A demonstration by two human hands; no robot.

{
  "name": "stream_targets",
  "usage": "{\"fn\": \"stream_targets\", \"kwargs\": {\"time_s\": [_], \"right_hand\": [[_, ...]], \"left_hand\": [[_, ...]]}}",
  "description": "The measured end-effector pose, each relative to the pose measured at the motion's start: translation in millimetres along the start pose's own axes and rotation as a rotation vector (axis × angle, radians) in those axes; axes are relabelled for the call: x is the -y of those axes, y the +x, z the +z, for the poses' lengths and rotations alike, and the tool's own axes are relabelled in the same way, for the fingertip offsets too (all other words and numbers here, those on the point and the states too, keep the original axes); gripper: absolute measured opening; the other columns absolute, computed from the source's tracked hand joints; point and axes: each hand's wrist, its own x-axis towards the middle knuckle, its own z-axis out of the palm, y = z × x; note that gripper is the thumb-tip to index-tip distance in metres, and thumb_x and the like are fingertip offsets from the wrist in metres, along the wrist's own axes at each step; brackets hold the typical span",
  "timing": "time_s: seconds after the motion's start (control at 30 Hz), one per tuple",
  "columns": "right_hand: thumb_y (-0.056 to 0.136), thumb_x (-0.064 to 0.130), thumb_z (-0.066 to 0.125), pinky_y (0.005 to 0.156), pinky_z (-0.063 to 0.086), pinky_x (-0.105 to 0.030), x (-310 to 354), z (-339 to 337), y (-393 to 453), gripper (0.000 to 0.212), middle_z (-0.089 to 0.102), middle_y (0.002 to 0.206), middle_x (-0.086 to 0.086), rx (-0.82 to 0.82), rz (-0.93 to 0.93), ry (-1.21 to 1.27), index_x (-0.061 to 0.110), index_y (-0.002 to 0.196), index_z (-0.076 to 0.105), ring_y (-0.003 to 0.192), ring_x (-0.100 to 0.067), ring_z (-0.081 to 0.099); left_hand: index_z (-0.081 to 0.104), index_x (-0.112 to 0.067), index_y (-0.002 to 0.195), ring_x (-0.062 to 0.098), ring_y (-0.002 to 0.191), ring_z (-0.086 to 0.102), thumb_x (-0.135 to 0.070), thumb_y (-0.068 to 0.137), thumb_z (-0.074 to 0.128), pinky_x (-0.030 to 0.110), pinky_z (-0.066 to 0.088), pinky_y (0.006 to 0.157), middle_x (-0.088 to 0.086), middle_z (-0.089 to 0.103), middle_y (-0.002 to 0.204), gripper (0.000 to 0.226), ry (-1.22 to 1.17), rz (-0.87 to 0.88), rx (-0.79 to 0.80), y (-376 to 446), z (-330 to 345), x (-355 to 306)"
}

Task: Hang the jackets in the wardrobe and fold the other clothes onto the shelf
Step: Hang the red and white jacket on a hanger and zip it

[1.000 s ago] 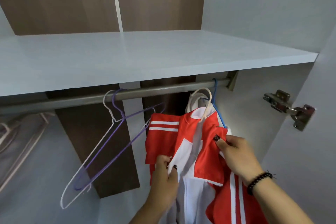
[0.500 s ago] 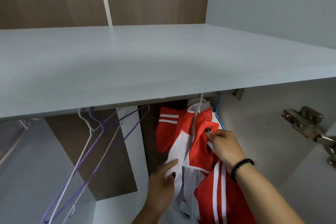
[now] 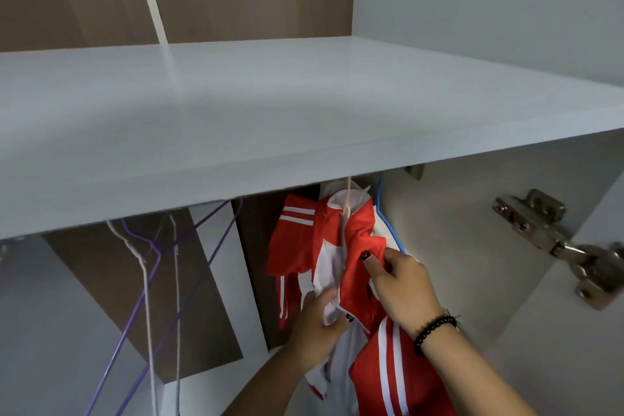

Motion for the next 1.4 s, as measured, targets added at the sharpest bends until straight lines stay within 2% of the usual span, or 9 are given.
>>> {"fn": "stream_targets", "kwargs": {"time_s": [0.2, 0.4, 0.57, 0.77, 0.93, 1.03, 1.17, 1.23, 1.4], "right_hand": [[0.09, 0.031, 0.06, 0.056, 0.03, -0.02, -6, -12, -21, 0.029, 0.048, 0.059, 0.007, -0.005, -0.104, -0.163, 0.017, 0.066, 0.051, 0.058, -0.009, 0.045], [0.08, 0.018, 0.055, 0.082, 0.032, -0.029, -19, -8, -105, 0.018, 0.058, 0.1, 0.001, -0.455, -0.461, -0.257, 0.021, 0.097, 0.061, 0.094, -0.016, 0.05], [0.081, 0.022, 0.059, 0.075, 0.048, -0.035, -17, 39, -176, 0.017, 0.058, 0.093, 0.003, -0.208, -0.349, -0.143, 0.013, 0.094, 0.065, 0.085, -0.019, 0.06], [0.075, 0.055, 0.069, 0.091, 0.042, -0.022, 7, 91, -206, 0.075, 0.045, 0.127, 0.007, 0.148, 0.15, -0.082, 0.017, 0.133, 0.04, 0.114, -0.012, 0.051], [0.09, 0.028, 0.061, 0.059, 0.029, -0.019, 38, 97, -205, 0.016, 0.067, 0.082, -0.004, 0.089, 0.109, -0.019, 0.012, 0.087, 0.06, 0.082, -0.024, 0.063], [0.091, 0.022, 0.062, 0.057, 0.035, -0.02, 50, 85, -207, 0.029, 0.06, 0.059, 0.013, 0.127, 0.093, 0.057, 0.016, 0.063, 0.059, 0.061, -0.004, 0.058], [0.088, 0.018, 0.068, 0.05, 0.035, -0.011, 58, 66, -205, 0.043, 0.056, 0.046, 0.014, 0.175, 0.153, 0.195, 0.025, 0.046, 0.059, 0.046, 0.004, 0.049], [0.088, 0.019, 0.068, 0.056, 0.046, -0.023, 64, 57, -202, 0.021, 0.071, 0.068, -0.003, 0.21, 0.151, 0.214, 0.01, 0.069, 0.071, 0.063, -0.008, 0.064], [0.087, 0.025, 0.068, 0.071, 0.051, -0.043, 78, 43, -202, 0.057, 0.054, 0.101, -0.045, 0.285, 0.146, 0.261, -0.027, 0.098, 0.049, 0.093, -0.059, 0.051]], "left_hand": [[0.069, 0.0, 0.103, 0.025, 0.091, 0.067, -0.012, 0.097, 0.055, 0.044, 0.054, 0.088, 0.012, 0.069, 0.1, 0.019, -0.025, 0.051, -0.103, -9, 2, 8], [0.06, -0.028, 0.057, -0.001, 0.049, 0.045, -0.012, 0.089, 0.067, 0.01, 0.031, 0.051, -0.013, 0.05, 0.05, 0.036, -0.065, 0.149, -0.15, -45, -31, 17], [0.062, -0.025, 0.063, 0.009, 0.057, 0.054, -0.019, 0.086, 0.069, 0.023, 0.042, 0.059, 0.0, 0.055, 0.057, 0.025, -0.064, 0.232, -0.175, -77, -63, 2], [0.045, -0.003, 0.059, 0.012, 0.055, 0.031, -0.023, 0.083, 0.071, 0.028, 0.028, 0.054, 0.014, 0.033, 0.058, 0.041, 0.015, 0.397, -0.108, -121, -88, -31], [0.072, -0.007, 0.09, 0.004, 0.072, 0.056, -0.016, 0.083, 0.075, 0.02, 0.043, 0.068, 0.005, 0.068, 0.083, 0.012, -0.036, 0.368, -0.038, -150, -106, -56], [0.056, -0.017, 0.127, 0.005, 0.084, 0.066, 0.001, 0.087, 0.067, 0.027, 0.054, 0.079, 0.01, 0.068, 0.099, 0.045, -0.412, 0.272, 0.058, -173, -119, -52], [0.047, -0.028, 0.129, 0.013, 0.092, 0.068, 0.013, 0.081, 0.065, 0.031, 0.056, 0.08, 0.009, 0.068, 0.102, 0.066, -0.583, 0.158, -0.201, -222, -107, -2], [0.046, -0.031, 0.126, 0.003, 0.098, 0.061, 0.006, 0.078, 0.073, 0.017, 0.05, 0.083, -0.002, 0.061, 0.112, 0.066, -0.451, 0.068, -0.19, -249, -86, 31], [0.049, -0.02, 0.128, 0.011, 0.116, 0.054, -0.02, 0.075, 0.079, 0.032, 0.046, 0.099, -0.002, 0.054, 0.126, 0.06, -0.191, -0.1, -0.009, -270, -44, 83]]}}
